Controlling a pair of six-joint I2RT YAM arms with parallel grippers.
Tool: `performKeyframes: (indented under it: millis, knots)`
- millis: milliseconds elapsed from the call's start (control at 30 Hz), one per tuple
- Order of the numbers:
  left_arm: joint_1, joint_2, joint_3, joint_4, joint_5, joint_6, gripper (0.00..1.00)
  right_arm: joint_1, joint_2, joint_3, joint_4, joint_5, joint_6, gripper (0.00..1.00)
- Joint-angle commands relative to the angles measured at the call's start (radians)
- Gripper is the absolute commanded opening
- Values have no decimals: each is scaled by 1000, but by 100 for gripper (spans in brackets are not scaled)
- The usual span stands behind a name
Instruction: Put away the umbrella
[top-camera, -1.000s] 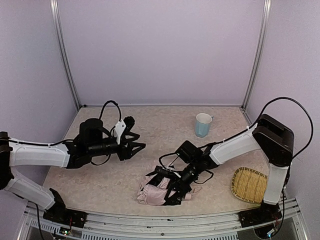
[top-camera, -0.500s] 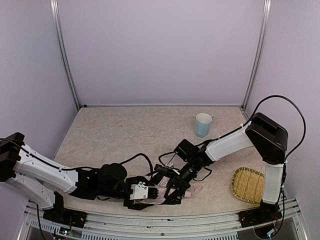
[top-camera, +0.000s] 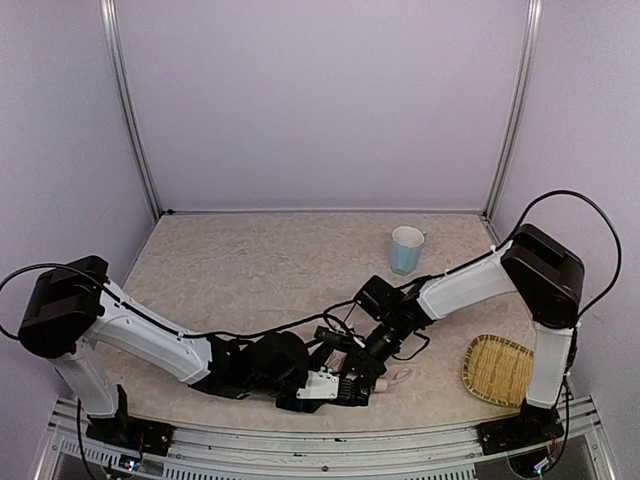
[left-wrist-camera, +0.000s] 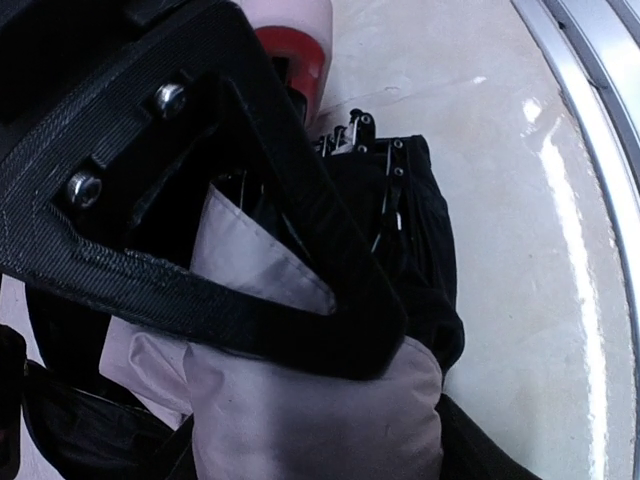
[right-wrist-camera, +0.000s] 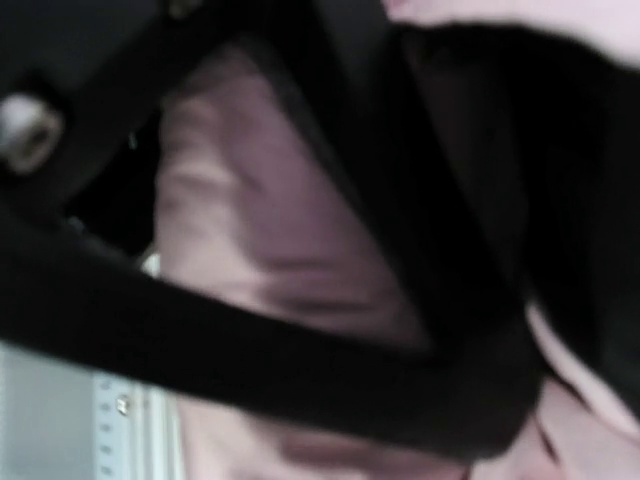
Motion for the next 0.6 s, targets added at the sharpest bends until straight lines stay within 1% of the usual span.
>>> performKeyframes:
  millis: [0,100,167,233,333,433,567]
  knots:
    - [9,132,41,-216,-20,-77,56,-28,-114,-66,-16,162,78,28]
    - [26,194,116,-296,20,-129,45,-35,-227,-100,27,171,113,36]
    - [39,224,155,-333,48,-153,35,-46,-308,-127,43,188,139,39]
    - [53,242,177,-352,93,-166,29,-69,-390,-155,42,211,160,42]
    - [78,254,196,-369,186,-179,25,-101,-513,-190,5,285,169,44]
    - [111,260,214,-386,277,-197,24,-109,-636,-214,-17,408,141,44]
    - [172,281,248,-430,416,-212,23,-83,-810,-268,54,569,85,44]
